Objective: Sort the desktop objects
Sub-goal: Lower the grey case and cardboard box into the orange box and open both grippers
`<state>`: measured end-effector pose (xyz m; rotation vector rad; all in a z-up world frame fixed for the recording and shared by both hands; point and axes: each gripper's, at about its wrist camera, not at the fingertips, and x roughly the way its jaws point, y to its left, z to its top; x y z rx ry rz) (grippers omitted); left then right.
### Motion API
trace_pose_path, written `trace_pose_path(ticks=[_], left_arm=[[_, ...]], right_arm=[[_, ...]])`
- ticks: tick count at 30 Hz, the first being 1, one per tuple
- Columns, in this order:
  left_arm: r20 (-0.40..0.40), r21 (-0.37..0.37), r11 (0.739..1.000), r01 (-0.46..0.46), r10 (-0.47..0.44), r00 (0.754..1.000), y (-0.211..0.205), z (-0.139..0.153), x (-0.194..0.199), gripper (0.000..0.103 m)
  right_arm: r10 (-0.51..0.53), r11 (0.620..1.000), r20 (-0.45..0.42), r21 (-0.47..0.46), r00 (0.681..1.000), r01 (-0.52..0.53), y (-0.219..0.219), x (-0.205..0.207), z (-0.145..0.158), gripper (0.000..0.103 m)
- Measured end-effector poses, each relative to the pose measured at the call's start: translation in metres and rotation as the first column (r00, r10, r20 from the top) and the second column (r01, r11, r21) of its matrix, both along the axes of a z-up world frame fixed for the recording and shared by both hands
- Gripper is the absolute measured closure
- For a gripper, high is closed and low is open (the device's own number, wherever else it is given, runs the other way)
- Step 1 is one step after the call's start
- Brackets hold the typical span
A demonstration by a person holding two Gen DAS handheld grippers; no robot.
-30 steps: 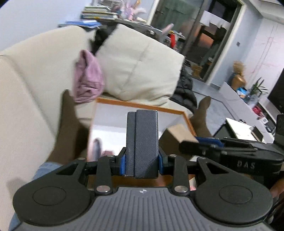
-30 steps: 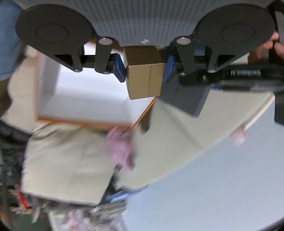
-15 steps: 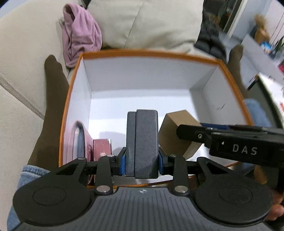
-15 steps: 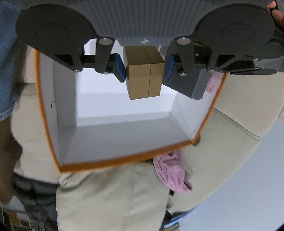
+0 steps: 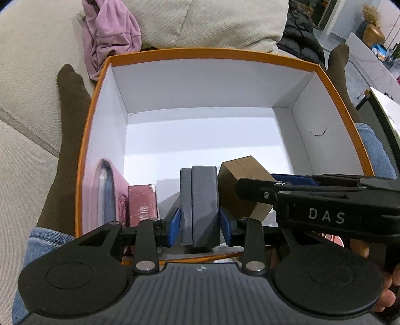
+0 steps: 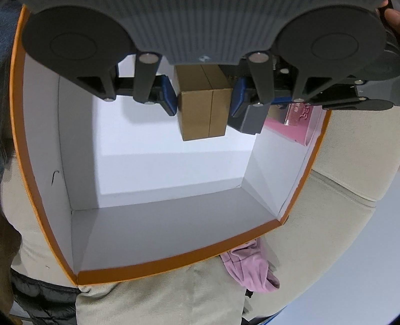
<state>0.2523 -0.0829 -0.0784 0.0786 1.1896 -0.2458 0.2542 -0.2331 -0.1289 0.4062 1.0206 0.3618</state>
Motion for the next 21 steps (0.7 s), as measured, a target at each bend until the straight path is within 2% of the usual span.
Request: trace_pose_path(ticks=[2, 5, 7, 9, 12, 16, 21], left_arm=[[0.024, -0.011, 1.000, 0.008, -0.008, 1.000, 0.004, 0.008, -0.006, 0.063], [0.092, -0.062, 0.998, 0.027, -0.021, 0.996, 0.017, 0.027, -0.021, 0.051], [0.141, -0.089, 0.996, 0.028, -0.015, 0.990, 0.028, 0.039, -0.030, 0.051], [0.198, -0.107, 0.994, 0.006, 0.016, 0.980, 0.040, 0.047, -0.038, 0.051], [0.258, -0.110, 0.990, -0.087, 0.113, 0.960, 0.062, 0.053, -0.043, 0.051], [0.243, -0.149, 0.974, -0.172, 0.205, 0.948, 0.082, 0.047, -0.040, 0.051], [0.207, -0.165, 0.969, -0.183, 0.216, 0.954, 0.091, 0.036, -0.034, 0.051]], right_arm=[[-0.002, 1.000, -0.002, -0.004, 1.000, 0.002, 0.001, -0.001, -0.001, 0.054], [0.007, 1.000, -0.002, -0.019, 1.000, -0.007, 0.006, -0.002, -0.001, 0.053], [0.023, 1.000, -0.007, -0.019, 1.000, -0.023, 0.011, -0.002, -0.001, 0.054], [0.041, 0.999, -0.021, -0.005, 0.999, -0.042, 0.016, -0.001, -0.004, 0.054], [0.057, 0.998, -0.024, -0.008, 0.998, -0.057, 0.024, -0.002, -0.004, 0.053], [0.066, 0.998, -0.033, -0.015, 0.997, -0.067, 0.031, -0.001, -0.004, 0.054], [0.072, 0.997, -0.039, -0.029, 0.997, -0.073, 0.037, -0.001, -0.003, 0.053]])
